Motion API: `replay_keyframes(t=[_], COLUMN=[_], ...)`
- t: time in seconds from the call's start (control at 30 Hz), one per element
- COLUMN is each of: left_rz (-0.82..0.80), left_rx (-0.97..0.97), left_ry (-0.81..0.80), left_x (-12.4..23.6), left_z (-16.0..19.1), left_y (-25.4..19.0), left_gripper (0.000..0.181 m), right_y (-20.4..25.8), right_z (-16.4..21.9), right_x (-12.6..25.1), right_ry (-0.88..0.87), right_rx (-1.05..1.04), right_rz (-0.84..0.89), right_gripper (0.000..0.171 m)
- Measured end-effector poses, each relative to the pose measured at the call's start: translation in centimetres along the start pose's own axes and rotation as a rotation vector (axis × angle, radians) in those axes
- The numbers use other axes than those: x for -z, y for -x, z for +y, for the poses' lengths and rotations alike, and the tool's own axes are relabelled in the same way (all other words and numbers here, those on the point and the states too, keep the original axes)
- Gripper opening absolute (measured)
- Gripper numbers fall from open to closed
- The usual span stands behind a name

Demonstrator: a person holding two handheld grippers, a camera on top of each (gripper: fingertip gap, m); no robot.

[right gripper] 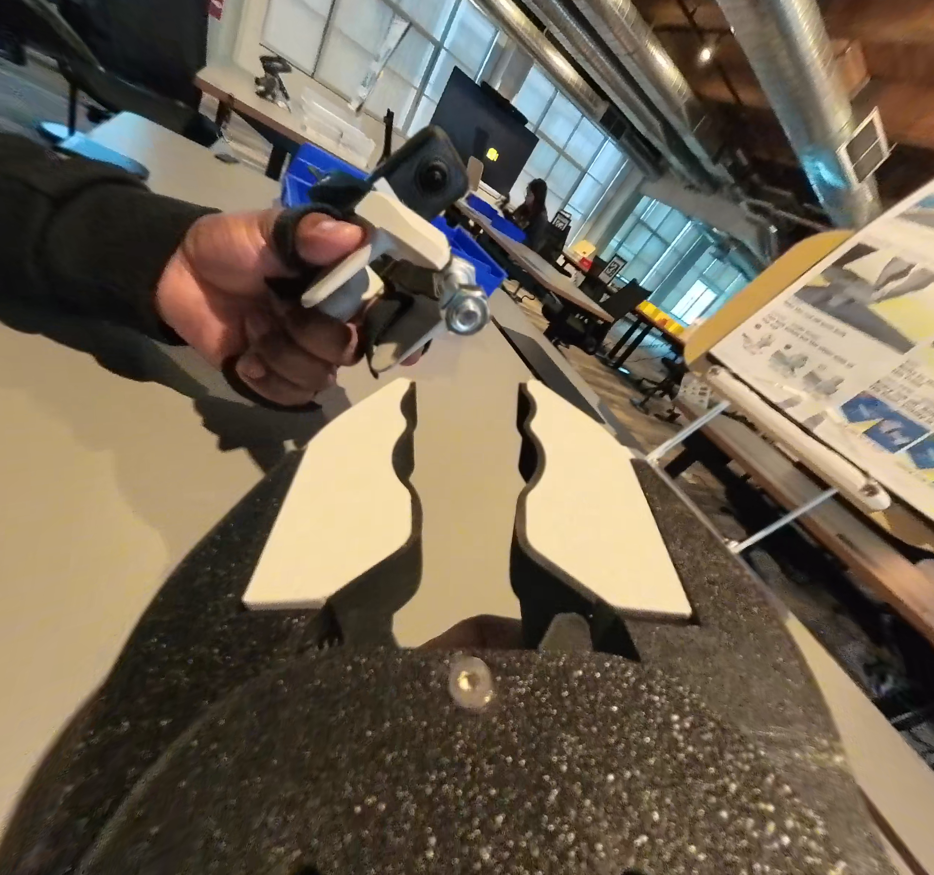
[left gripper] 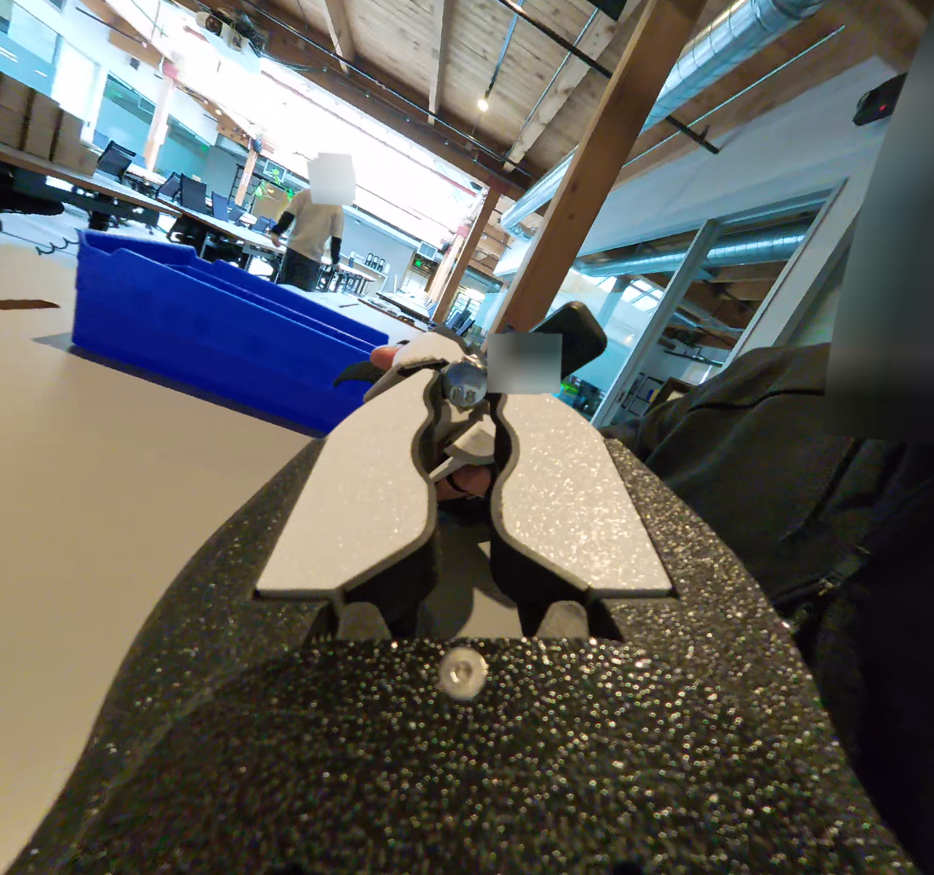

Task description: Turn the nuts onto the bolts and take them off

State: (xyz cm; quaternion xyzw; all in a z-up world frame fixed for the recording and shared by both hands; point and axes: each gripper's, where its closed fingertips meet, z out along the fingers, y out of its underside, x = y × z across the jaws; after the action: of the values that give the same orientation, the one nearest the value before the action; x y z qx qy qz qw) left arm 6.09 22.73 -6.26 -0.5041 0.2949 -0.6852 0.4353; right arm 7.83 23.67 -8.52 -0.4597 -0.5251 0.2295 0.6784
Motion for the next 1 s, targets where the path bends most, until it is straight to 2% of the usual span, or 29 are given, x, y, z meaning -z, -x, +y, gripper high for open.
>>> replay_keyframes(t=[0.33,0.57,0.8,0.87,1.0], left_rz=[0.000,0.020,0.065,0.083,0.082], left_rx=[0.040,0.046,0.090,0.096,0.042], left_ry=[-0.071,-0.053,-0.021,-0.015,0.082], left_x=[1.2,1.5,0.8,0.5,0.1], left_z=[2.3,2.9,3.8,3.9,4.8], left_y=[-4.4,-5.3,-5.6,-5.8,-6.2], left_gripper=[0.017,0.017,0.017,0.017,0.017], right_y=[5.3,6.4,6.4,6.4,6.8], right_z=[-5.1,-5.3,-5.0,-5.1,-5.2], right_x=[1.1,0.4,0.8,1.1,1.8], right_ry=[-0.097,-0.089,-0.071,-0.072,-0.061], right_rx=[0.174,0.203,0.212,0.220,0.167], right_rz=[-0.033,-0.068,-0.086,-0.091,-0.171], right_gripper=[0.038,0.038,0.018,0.018,0.018])
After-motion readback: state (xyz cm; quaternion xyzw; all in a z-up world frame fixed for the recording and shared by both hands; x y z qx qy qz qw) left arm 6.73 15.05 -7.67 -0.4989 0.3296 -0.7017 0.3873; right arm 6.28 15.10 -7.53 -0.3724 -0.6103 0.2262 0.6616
